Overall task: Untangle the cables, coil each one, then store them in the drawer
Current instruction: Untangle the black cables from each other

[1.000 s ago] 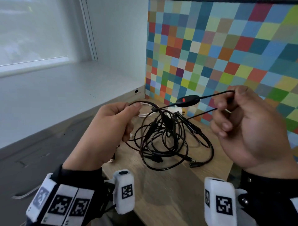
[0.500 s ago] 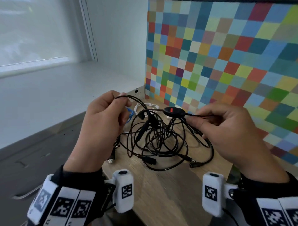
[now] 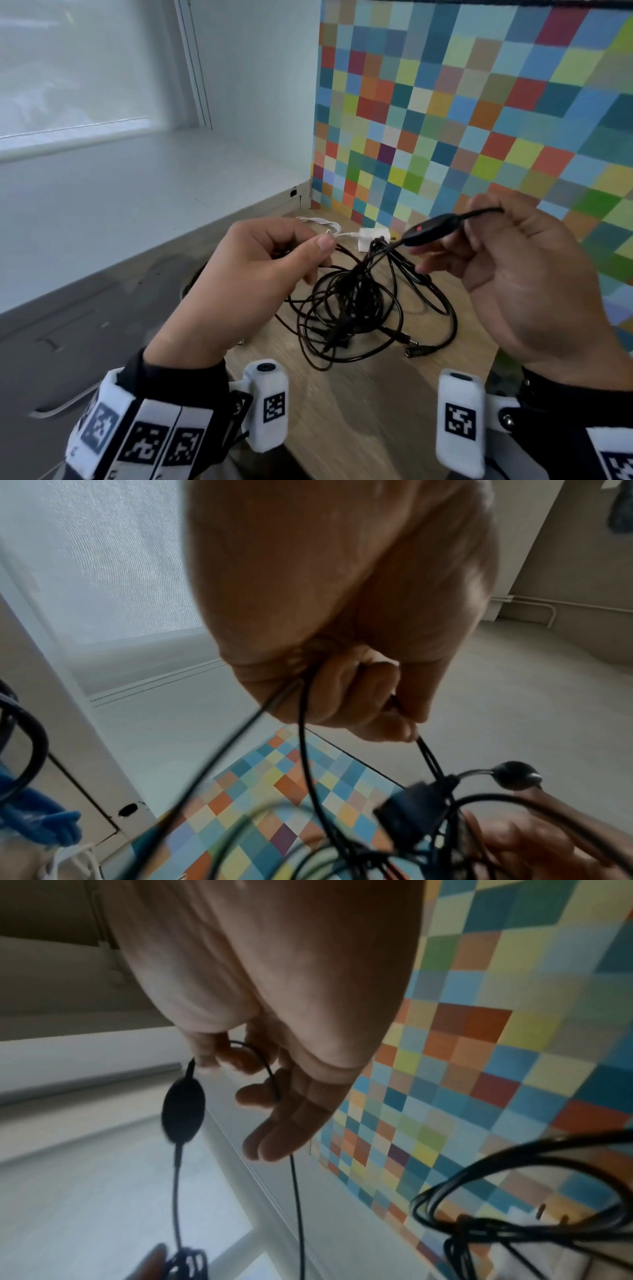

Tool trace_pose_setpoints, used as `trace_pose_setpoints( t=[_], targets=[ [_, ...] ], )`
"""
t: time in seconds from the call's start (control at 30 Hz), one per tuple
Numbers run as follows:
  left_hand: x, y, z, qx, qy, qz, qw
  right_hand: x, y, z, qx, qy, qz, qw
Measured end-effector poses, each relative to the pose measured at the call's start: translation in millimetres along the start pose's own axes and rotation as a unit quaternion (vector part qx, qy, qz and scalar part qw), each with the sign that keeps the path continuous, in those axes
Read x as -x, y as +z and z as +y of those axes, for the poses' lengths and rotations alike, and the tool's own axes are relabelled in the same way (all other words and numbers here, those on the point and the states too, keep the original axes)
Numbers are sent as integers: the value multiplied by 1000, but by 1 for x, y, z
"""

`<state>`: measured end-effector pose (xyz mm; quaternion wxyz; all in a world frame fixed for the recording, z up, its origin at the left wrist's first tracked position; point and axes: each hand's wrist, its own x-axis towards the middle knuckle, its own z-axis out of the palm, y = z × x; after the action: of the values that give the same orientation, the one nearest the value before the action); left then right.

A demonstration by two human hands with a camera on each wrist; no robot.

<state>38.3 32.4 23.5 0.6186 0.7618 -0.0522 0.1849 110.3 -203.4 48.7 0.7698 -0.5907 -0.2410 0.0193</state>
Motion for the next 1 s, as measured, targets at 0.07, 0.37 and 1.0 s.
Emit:
trace_pose_setpoints(
  t=[0.07, 0.37, 1.0],
  targets=[
    [-3, 0, -3, -9, -8, 30, 999, 2, 4, -1, -35, -3, -2, 999],
    [-7, -6, 0, 121, -17, 143, 982, -1, -5, -4, -41, 34, 91, 994],
    [2, 12, 21, 229, 55, 58, 970, 5, 3, -1, 109, 109, -48, 987]
  ],
)
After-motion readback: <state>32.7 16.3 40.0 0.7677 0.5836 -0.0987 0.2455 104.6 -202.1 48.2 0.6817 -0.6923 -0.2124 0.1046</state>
